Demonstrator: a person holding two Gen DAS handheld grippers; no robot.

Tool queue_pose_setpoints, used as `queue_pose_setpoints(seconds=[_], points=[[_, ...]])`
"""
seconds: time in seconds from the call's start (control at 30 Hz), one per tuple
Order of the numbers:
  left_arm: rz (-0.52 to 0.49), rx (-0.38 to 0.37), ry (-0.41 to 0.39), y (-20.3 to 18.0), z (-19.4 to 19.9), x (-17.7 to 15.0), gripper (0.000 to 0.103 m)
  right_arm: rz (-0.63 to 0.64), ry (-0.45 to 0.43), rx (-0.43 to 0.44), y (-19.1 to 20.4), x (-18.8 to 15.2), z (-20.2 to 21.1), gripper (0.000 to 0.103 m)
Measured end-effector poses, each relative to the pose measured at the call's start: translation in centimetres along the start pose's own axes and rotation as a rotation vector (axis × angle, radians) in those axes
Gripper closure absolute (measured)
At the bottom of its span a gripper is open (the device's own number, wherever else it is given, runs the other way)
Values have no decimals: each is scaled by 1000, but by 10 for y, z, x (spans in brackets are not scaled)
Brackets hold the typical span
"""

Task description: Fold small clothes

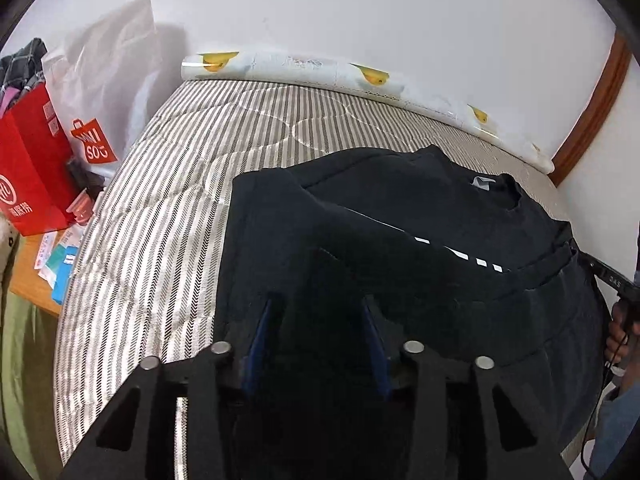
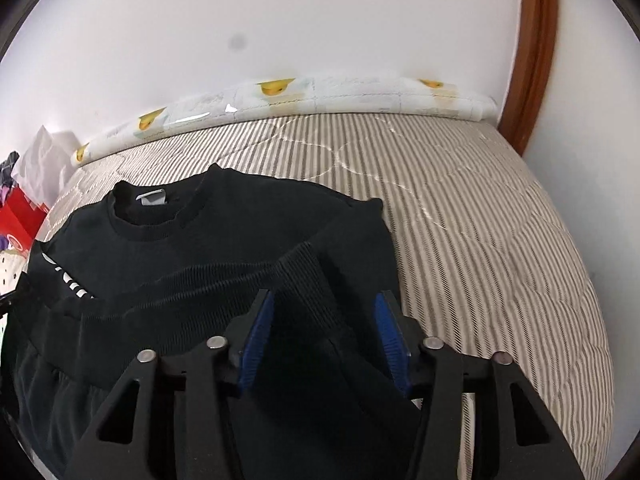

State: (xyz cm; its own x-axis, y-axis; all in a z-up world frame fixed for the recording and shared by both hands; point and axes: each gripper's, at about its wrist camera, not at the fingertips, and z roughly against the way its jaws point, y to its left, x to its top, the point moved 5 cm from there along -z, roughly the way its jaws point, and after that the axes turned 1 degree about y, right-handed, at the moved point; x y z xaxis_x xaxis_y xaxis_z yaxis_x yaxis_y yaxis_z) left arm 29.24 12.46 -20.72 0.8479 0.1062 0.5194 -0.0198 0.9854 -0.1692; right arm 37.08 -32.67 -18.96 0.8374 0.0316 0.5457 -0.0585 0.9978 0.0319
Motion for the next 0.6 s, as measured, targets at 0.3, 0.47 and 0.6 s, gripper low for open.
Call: queue_pose_setpoints(seconds=[0.3,0.47,0.6], points=[[-46,8,-125,-7,37,3,94,-42,-127,35,-6,5,29,94],[1,8,-182,-6,46,31,94,-78,-184,5,-12,20,38,94],[24,6,-189,-6,33,54,94,-132,-175,28,-18,34,24,94]])
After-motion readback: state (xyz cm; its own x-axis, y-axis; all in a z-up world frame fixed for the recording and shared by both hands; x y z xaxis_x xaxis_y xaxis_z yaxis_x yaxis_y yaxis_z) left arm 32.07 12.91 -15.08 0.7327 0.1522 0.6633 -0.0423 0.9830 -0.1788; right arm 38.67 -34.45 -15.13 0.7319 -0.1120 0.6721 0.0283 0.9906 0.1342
